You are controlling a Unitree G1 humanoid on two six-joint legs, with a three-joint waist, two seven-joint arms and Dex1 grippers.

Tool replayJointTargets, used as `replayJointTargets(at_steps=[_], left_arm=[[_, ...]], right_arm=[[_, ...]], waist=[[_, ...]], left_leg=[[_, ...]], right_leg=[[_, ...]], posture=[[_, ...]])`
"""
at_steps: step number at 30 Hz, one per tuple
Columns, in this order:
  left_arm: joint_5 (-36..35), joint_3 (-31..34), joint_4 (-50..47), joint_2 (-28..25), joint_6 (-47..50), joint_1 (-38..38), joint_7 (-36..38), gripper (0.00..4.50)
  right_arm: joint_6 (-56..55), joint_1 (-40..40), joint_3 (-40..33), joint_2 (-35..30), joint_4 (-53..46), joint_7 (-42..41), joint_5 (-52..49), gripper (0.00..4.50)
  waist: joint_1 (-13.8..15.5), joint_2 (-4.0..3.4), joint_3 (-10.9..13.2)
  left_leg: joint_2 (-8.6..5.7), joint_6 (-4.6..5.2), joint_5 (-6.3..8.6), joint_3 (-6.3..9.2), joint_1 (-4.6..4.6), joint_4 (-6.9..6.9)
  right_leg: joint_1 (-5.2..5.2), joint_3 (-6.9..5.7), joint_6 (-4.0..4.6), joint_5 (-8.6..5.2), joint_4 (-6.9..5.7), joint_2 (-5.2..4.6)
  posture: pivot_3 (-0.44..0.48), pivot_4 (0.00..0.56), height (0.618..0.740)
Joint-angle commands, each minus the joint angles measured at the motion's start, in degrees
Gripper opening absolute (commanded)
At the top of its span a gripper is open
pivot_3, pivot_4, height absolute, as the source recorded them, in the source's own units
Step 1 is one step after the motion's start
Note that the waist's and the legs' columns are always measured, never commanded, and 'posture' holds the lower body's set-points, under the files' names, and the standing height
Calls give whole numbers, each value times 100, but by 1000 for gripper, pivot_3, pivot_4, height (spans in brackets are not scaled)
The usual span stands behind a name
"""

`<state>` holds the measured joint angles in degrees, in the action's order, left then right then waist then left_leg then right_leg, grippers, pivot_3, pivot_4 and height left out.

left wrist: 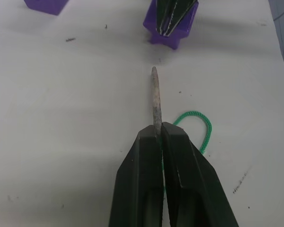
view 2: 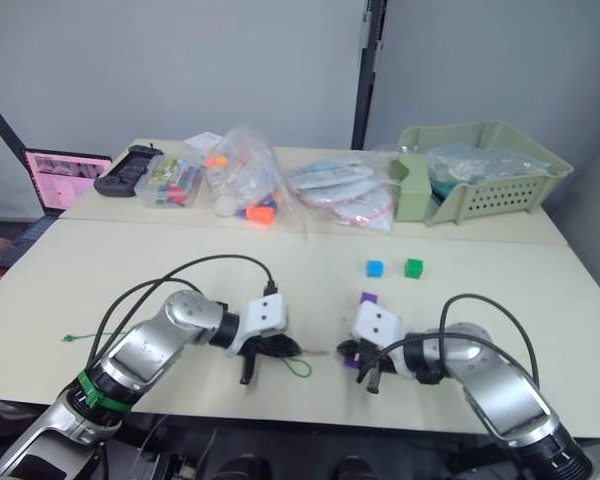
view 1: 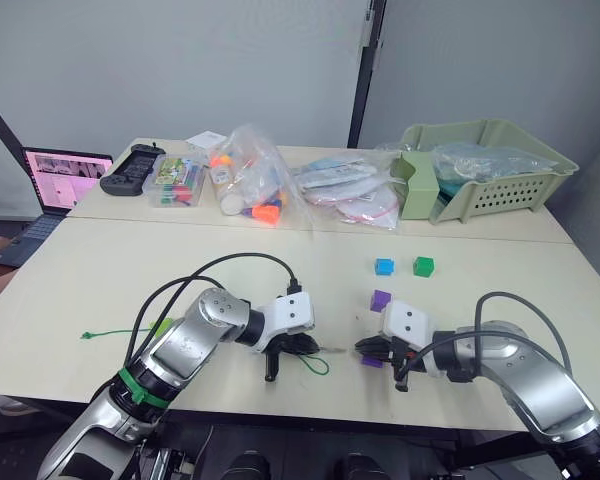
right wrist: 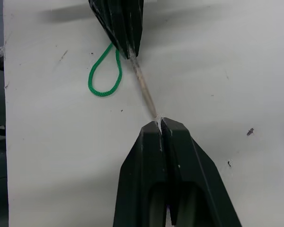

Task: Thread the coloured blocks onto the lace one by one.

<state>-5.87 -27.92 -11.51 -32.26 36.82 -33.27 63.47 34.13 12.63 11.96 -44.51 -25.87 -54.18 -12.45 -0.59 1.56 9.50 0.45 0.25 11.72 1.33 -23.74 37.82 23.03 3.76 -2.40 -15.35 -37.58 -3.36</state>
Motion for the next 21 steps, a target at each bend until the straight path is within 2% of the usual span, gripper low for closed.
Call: replayJointTargets(at_steps=[1,6,8,13,16,21], left_arm=[[-4,20,-246,2,46,-96,-41,0],[-49,43,-286,-6,55,-84,-29,0],[-68,57,-289,-31,43,-93,1,0],[-95,84,-298,-99,36,-140,74,0],[-100,58,-315,-112,59,-174,73,0],[-118,24,-324,-61,121,-217,13,0]], right_arm=[[111,-145,79,-33,127,4,3,42],[149,-144,-360,-25,-21,-22,-345,42],[95,-119,-584,-42,-68,-82,-531,565],[43,-125,-950,-180,-44,-293,-845,2278],[-176,-196,-932,-390,92,-576,-825,3254],[-505,-188,-593,-313,362,-648,-600,3254]], waist=[[-6,0,0],[-5,0,0],[-5,1,1],[-13,1,1],[-13,1,1],[-14,2,1]], left_leg=[[1,0,0,0,0,0],[1,0,0,1,-1,0],[1,0,0,1,-1,0],[2,0,0,1,-3,0],[2,0,0,0,-3,0],[2,0,0,-2,-3,0]], right_leg=[[0,0,0,0,-1,0],[1,0,0,0,-1,0],[1,0,0,0,-1,0],[6,0,0,0,-3,1],[6,1,0,0,-3,1],[6,2,0,0,-2,1]], posture=[[0,150,740],[0,150,740],[0,150,740],[0,150,740],[0,150,740],[0,150,740]])
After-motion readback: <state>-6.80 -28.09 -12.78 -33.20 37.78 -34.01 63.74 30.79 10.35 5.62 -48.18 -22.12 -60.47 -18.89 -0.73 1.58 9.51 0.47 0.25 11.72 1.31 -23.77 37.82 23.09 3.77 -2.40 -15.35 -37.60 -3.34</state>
